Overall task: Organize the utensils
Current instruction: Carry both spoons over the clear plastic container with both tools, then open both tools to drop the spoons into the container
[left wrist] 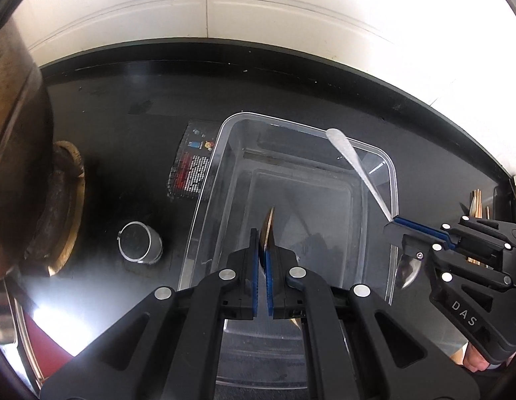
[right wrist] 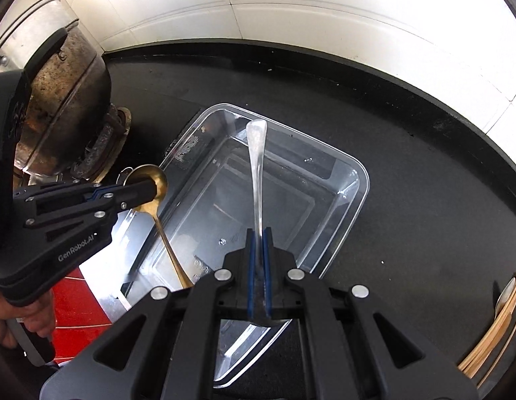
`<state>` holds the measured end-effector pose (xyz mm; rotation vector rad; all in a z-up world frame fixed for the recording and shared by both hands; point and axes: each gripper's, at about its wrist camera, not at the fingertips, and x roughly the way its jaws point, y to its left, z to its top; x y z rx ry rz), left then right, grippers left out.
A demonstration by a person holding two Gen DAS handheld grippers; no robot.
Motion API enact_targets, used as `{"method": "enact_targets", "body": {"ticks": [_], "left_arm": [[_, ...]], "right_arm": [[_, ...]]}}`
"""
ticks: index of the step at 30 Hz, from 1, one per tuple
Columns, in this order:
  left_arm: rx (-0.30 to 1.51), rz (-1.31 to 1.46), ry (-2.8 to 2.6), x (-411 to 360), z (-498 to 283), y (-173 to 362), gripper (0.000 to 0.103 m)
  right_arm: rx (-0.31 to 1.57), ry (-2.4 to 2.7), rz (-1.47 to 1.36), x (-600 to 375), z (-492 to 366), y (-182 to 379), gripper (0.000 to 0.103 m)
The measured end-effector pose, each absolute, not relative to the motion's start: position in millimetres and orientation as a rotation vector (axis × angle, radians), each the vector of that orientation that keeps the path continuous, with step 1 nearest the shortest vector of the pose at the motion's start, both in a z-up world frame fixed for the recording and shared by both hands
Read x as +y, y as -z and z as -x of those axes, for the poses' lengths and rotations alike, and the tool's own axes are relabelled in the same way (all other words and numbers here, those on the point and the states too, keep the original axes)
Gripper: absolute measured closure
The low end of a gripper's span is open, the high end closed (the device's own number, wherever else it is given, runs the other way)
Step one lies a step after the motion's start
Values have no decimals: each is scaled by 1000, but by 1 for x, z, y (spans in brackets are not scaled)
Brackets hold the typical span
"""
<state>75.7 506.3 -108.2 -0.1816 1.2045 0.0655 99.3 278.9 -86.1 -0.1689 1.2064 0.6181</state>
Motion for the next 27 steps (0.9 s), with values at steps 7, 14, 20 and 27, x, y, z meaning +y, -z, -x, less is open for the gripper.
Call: {"method": "enact_targets", "body": {"ticks": [7, 14, 20, 27], "left_arm": [[1226, 197, -51, 510, -81, 117, 101], [1256, 196, -65, 518, -75, 132, 79], [1220, 205, -161, 531, -61, 124, 19], [1180, 207, -217, 527, -42, 109, 10]], "right_arm": [[1244, -619, 168, 285, -106, 96, 98], [1294, -624, 126, 287, -117, 111, 98], [1284, -567, 93, 271, -124, 109, 56], [1176, -515, 57, 234, -116, 81, 20]]}}
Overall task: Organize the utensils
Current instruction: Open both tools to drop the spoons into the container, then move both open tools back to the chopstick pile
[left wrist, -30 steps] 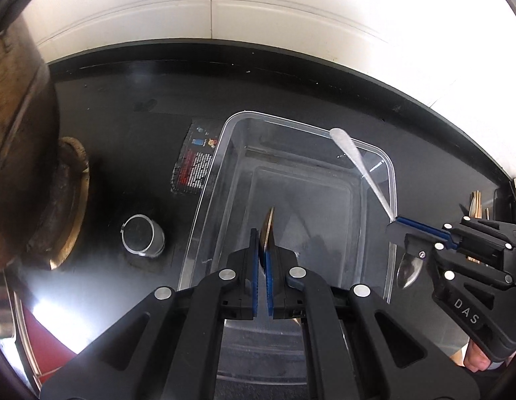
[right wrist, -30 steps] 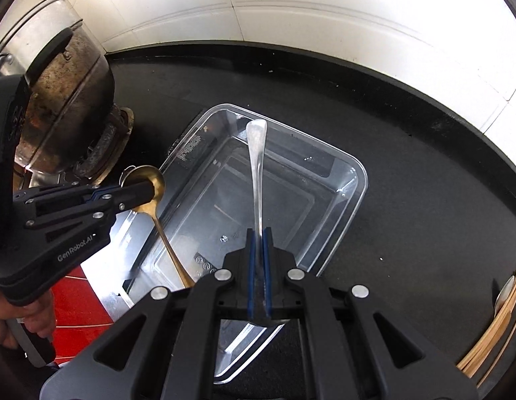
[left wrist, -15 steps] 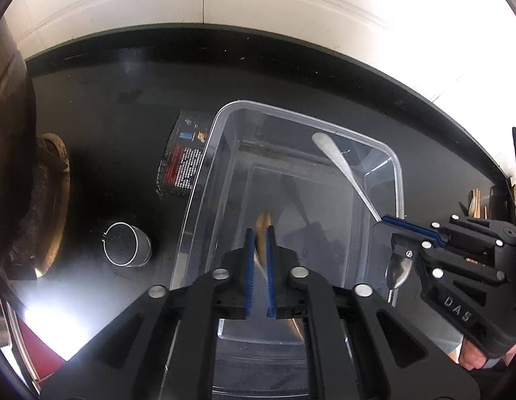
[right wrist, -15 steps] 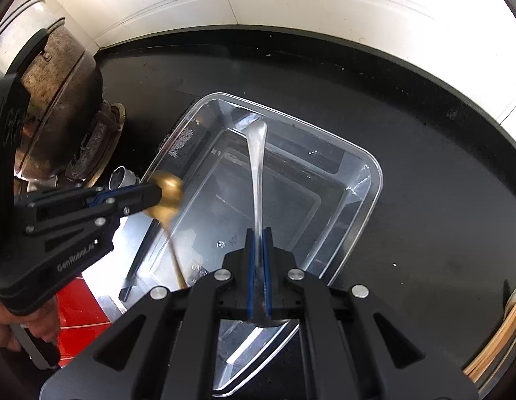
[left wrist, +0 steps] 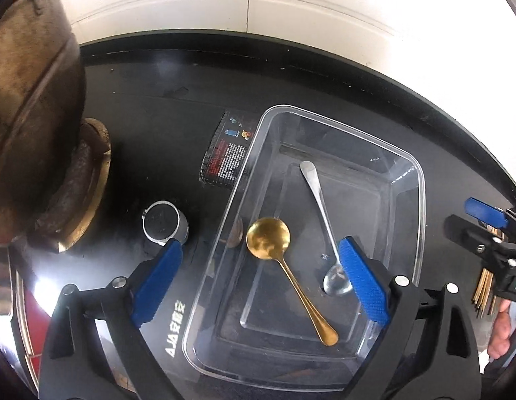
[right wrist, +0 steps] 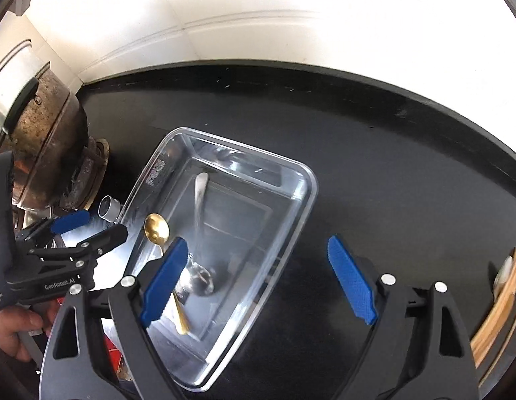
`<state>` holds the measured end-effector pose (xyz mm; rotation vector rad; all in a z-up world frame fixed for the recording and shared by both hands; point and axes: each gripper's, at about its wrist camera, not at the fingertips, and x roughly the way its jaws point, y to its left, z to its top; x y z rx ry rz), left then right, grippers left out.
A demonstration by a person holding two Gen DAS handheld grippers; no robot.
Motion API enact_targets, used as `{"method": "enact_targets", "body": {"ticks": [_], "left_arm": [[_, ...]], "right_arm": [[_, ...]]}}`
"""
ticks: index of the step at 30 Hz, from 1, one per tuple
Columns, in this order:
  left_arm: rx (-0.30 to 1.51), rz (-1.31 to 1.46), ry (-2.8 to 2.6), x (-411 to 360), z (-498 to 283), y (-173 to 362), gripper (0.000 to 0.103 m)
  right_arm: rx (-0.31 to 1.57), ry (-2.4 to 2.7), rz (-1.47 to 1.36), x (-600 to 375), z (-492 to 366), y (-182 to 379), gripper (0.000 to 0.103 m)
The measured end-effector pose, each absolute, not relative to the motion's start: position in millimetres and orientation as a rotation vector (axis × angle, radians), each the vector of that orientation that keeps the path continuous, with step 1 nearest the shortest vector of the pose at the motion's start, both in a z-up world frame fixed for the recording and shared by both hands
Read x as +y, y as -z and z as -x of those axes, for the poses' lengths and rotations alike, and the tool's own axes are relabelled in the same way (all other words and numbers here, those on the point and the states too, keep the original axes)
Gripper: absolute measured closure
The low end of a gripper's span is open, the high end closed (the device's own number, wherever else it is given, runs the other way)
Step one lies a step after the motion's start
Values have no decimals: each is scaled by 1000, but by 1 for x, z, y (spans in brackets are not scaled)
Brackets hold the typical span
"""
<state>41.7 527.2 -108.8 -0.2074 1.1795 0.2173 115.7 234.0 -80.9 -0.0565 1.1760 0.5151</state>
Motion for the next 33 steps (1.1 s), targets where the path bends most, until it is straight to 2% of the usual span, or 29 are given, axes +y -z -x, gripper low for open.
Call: {"method": "enact_targets", "body": {"ticks": [9, 18, 27, 33], "left_arm": [[1146, 183, -203, 464, -34, 100, 7], [1152, 13, 11, 311, -43, 97, 7], [1148, -99, 169, 205, -51, 111, 7], [1176, -151, 206, 168, -53, 132, 7]], "right_arm": [[1123, -466, 98, 161, -82, 57, 18], [1047, -228, 78, 0, -42, 38, 18], [1075, -14, -41, -153, -2, 52, 18], [1096, 12, -59, -180, 6, 63, 18]]}}
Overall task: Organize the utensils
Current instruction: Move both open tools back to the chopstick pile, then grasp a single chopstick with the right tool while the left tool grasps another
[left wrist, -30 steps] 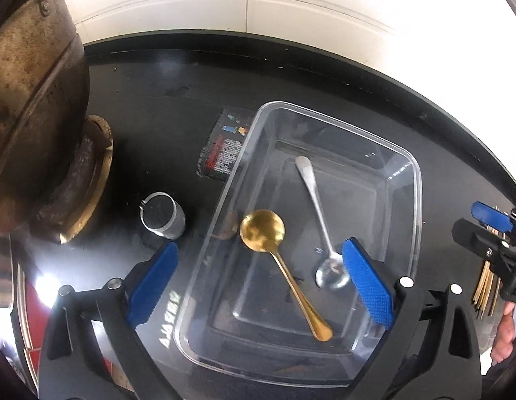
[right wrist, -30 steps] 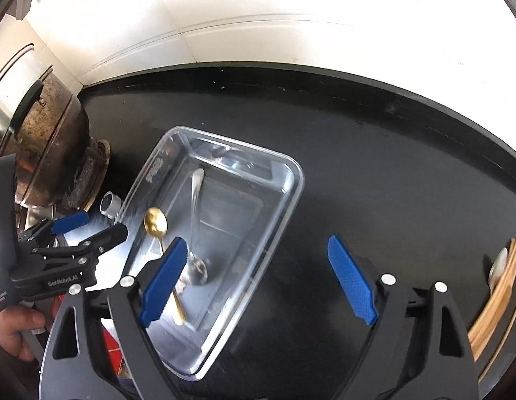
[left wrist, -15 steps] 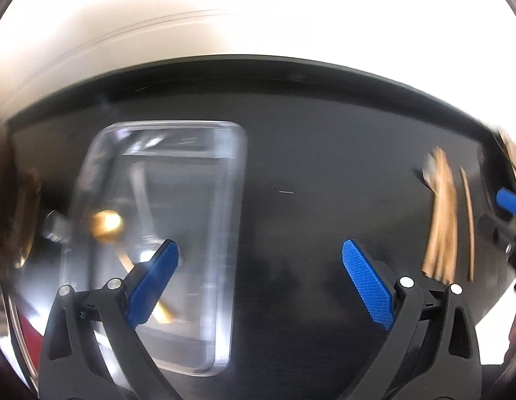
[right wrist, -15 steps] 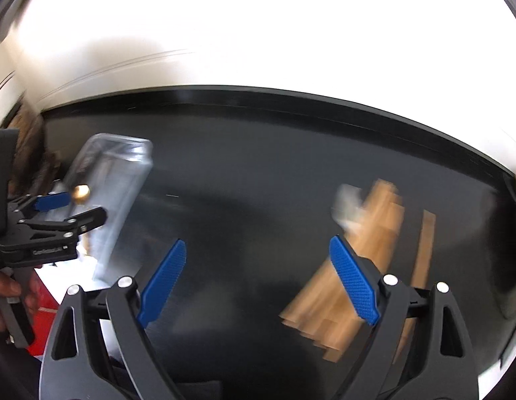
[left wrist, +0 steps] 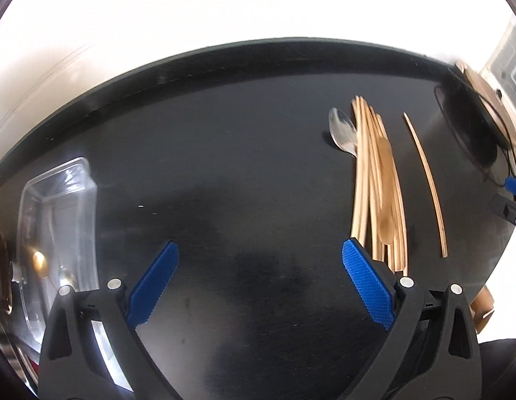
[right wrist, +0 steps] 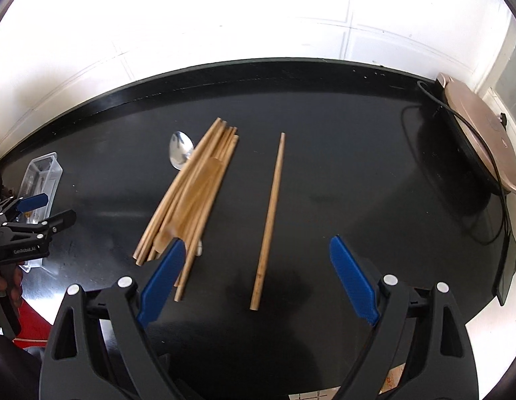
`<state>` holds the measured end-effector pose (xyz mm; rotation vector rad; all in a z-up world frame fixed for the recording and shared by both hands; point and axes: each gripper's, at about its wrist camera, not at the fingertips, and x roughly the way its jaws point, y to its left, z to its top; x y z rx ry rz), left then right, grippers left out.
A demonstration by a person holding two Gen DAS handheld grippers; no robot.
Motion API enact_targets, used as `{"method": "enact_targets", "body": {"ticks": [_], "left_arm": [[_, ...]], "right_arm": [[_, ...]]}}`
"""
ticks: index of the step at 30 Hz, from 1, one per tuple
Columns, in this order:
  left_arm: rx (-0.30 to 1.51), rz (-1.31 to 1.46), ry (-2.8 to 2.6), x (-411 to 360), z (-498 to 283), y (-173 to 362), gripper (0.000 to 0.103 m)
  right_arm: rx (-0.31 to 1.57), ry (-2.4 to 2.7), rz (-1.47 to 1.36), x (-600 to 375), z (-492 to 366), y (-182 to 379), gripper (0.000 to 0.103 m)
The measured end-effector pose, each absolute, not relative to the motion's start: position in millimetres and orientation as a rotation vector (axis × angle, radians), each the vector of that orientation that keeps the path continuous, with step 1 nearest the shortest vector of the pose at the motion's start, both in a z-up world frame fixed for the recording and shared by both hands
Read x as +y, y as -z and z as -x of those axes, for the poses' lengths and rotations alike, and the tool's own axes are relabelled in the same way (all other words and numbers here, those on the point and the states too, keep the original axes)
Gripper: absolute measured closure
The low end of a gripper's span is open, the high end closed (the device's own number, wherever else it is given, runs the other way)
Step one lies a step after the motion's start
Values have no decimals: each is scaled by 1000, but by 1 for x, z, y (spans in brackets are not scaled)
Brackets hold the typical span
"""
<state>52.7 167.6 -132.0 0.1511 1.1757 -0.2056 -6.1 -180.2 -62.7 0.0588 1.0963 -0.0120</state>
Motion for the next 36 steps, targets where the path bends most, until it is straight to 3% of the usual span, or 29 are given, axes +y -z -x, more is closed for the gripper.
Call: {"method": "enact_targets", "body": {"ticks": [17, 36], "left_arm": [[1292, -372, 472, 133, -51, 218, 7], [1253, -438, 527, 125, -91, 222, 6]], "right_arm": [[1225, 74, -26, -186, 4, 121, 18], [1333, 103, 36, -179, -32, 172, 18]]}}
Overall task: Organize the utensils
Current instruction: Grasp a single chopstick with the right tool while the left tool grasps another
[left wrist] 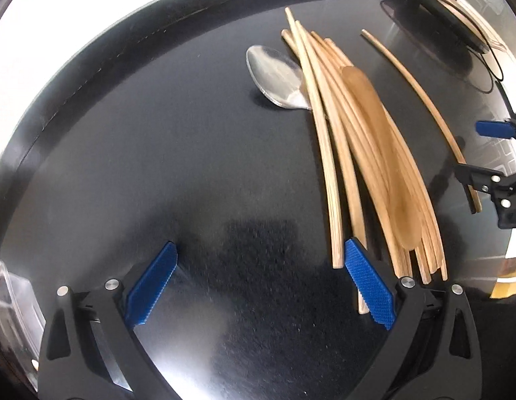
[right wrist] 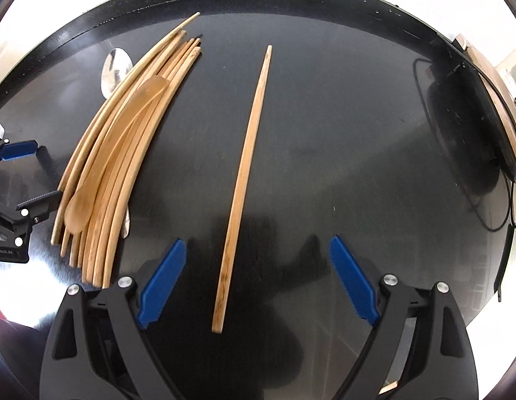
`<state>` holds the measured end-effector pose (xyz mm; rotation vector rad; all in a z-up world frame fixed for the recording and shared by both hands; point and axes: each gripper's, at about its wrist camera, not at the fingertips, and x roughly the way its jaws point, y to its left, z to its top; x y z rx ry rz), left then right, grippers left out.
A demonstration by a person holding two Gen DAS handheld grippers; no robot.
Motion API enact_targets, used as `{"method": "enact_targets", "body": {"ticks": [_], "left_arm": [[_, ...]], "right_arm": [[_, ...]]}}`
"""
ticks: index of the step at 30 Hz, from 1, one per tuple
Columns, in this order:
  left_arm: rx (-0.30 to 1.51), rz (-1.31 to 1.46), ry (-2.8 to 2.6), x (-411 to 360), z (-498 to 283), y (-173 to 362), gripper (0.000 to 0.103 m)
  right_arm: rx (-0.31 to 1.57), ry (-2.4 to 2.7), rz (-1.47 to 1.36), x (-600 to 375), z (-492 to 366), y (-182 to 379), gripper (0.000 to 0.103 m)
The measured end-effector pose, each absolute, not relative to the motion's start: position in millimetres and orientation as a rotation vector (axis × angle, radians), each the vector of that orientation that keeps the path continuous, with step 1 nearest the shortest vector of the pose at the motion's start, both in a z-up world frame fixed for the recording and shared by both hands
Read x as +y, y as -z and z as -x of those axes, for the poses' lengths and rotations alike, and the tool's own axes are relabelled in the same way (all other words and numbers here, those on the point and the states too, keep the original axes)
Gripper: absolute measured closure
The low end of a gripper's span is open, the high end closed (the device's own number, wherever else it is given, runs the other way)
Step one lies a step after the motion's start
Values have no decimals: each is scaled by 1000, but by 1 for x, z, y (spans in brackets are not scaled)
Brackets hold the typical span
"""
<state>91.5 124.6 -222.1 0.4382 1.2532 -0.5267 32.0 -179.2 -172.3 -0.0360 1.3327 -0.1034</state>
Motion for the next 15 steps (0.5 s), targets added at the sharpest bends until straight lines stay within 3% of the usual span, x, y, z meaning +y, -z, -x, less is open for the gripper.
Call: {"method": "enact_targets", "body": {"ticks": [15], "left_arm": [[1179, -436, 566, 97, -140, 221, 6]], "right_arm": [[1286, 63, -19, -188, -70, 172, 22]]}}
